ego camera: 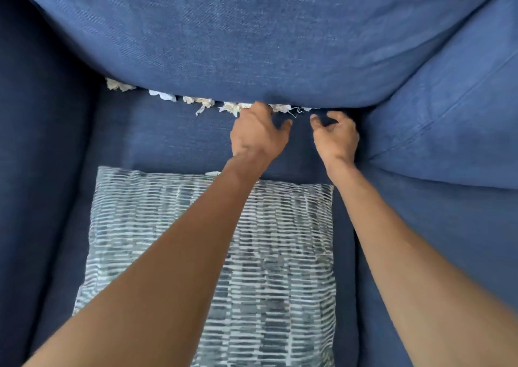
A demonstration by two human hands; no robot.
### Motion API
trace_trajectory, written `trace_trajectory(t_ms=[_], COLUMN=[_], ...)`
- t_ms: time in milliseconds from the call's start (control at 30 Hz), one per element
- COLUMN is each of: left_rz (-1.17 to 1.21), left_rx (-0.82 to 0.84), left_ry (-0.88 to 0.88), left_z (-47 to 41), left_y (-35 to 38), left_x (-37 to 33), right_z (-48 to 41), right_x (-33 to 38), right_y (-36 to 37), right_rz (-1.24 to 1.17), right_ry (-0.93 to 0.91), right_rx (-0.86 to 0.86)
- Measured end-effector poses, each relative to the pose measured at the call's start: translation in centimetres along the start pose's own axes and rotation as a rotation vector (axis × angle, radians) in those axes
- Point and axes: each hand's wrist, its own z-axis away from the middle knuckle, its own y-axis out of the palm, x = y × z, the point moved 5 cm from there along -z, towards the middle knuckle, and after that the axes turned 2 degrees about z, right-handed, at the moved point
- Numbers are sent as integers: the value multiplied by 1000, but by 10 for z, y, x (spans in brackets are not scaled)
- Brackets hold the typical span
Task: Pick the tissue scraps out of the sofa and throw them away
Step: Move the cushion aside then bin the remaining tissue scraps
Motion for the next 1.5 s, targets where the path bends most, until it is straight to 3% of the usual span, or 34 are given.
trace_trajectory(t_ms=[167,533,1100,1500], left_rz=[372,435,557,488], left_rx=[-106,-384,-293,-193], left_ry=[-204,-315,-373,-252], left_z=[-16,-16,20,37], left_y=[31,35,21,-13], left_x=[-4,-1,11,24], right_z=[-19,-32,9,29], right_x=[0,-8,-18,-21], right_y=[9,21,-9,-13], right_rz=[-65,-194,-367,-374], right_ry=[44,135,61,63], right_rx=[-42,-137,-31,-7])
